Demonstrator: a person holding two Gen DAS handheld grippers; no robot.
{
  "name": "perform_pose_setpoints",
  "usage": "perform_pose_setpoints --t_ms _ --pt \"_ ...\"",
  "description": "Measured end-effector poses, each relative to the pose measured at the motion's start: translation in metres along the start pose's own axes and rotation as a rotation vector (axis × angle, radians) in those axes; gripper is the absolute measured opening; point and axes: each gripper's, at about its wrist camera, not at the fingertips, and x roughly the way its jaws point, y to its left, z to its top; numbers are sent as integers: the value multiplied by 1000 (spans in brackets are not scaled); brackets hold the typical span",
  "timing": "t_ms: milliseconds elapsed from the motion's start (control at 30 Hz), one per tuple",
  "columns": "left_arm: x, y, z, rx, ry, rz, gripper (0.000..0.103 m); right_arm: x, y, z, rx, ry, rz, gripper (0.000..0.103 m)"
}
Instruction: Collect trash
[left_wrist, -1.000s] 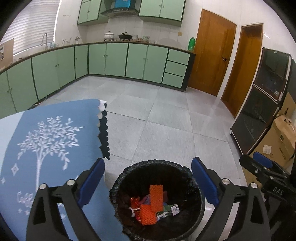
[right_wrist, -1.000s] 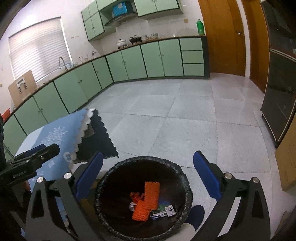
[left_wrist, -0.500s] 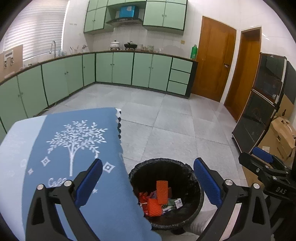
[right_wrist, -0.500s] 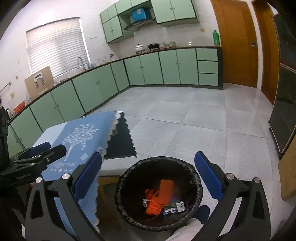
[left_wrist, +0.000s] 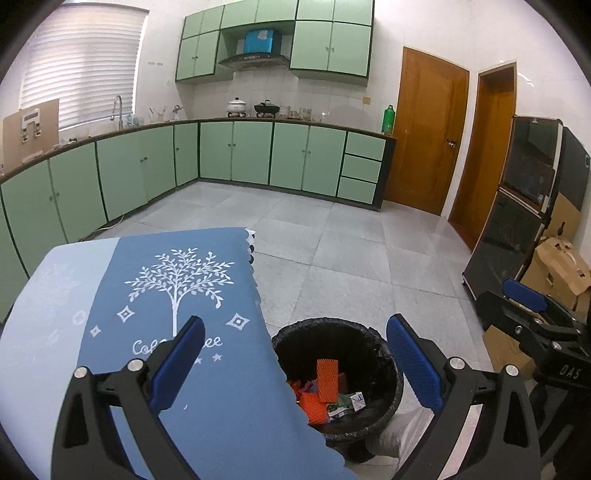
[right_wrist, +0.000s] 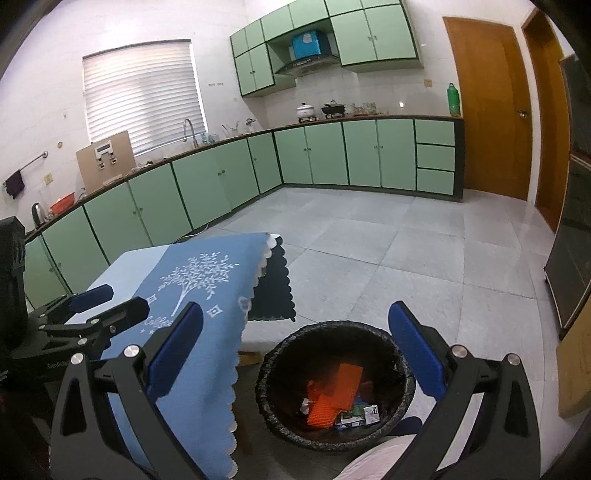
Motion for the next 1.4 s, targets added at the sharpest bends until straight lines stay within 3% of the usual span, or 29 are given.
perform_pose_setpoints --t_ms 633,1400 --pt "-30 4 -2 2 -42 24 97 -12 18 -3 -30 -16 25 98" --pt "-33 5 -3 2 -53 35 97 -7 25 -6 -38 -8 40 98"
